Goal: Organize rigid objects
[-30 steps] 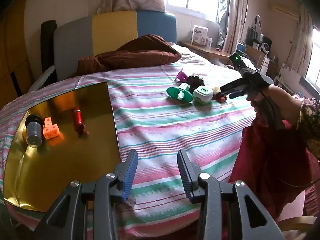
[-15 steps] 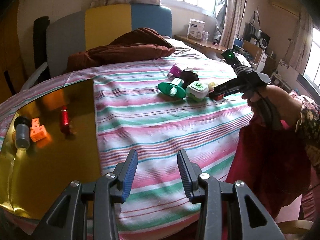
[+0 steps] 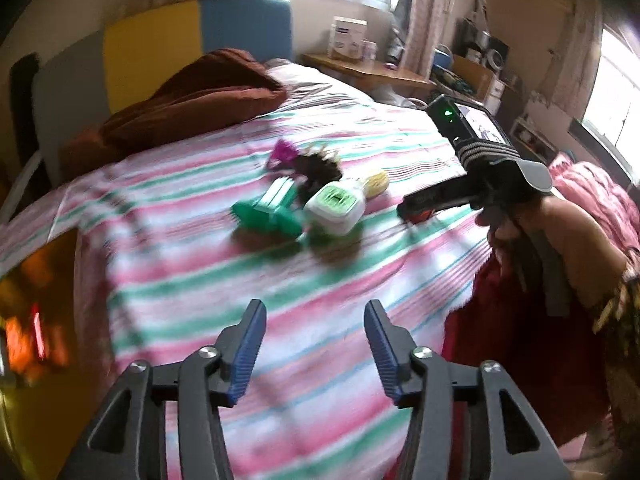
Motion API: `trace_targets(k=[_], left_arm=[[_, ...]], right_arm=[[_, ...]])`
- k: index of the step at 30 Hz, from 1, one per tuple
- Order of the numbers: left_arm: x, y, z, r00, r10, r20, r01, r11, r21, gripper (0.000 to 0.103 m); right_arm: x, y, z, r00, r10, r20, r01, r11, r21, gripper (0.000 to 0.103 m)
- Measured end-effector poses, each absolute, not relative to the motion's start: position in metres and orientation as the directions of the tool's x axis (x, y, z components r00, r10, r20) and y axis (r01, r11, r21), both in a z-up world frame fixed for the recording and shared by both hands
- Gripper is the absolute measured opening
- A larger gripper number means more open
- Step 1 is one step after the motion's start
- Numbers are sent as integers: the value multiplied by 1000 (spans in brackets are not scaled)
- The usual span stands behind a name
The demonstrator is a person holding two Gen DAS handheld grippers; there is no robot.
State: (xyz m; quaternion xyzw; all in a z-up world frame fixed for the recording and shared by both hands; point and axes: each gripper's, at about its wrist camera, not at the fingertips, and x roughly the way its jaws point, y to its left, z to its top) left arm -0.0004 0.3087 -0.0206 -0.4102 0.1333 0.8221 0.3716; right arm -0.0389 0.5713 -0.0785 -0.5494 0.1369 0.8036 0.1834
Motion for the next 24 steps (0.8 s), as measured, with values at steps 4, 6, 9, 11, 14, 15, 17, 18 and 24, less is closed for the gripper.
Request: trace_targets(k=[4,6,9,11,14,15,17,18,24], left_arm=[[-20,348,-25,-353,519,-778,-758,-647,-87,58],[-31,364,-28,-344,514,-786,-767,-637,-82,58],[-49,387,-34,-340,508,-791,-781,-621,-63,58],[-62,399,-40,-340,492,-801,-787,-616,-44,58],[-73,411,-50,-330,483,-811,-801,-598,-31,58],[-75,416,-53,-322,485,-813,-817,-577,-20,58],[-76,422,-59,-329,473,-817,-831,-555,13,58],[-77,424,-62,-319,474,-821,-837,-547,9,58],[-83,426,-73,-270,510,-817,-842,-536,-57,58]], right_arm=[[-40,575,-78,-332,133,-934,-450,-893,33,49],[-39,574,-77,-332,130,-934,-450,-892,35,50],[-39,577,-76,-334,120,-935,-455,-889,48,50],[-38,579,-75,-339,110,-934,-462,-885,64,50],[-38,582,-74,-343,99,-934,-468,-880,78,50],[-38,582,-74,-343,99,-934,-467,-881,78,50],[-38,581,-73,-341,101,-935,-466,-882,74,50],[-37,582,-73,-340,103,-935,-465,-883,72,50],[-37,581,-70,-337,107,-936,-463,-884,65,50]])
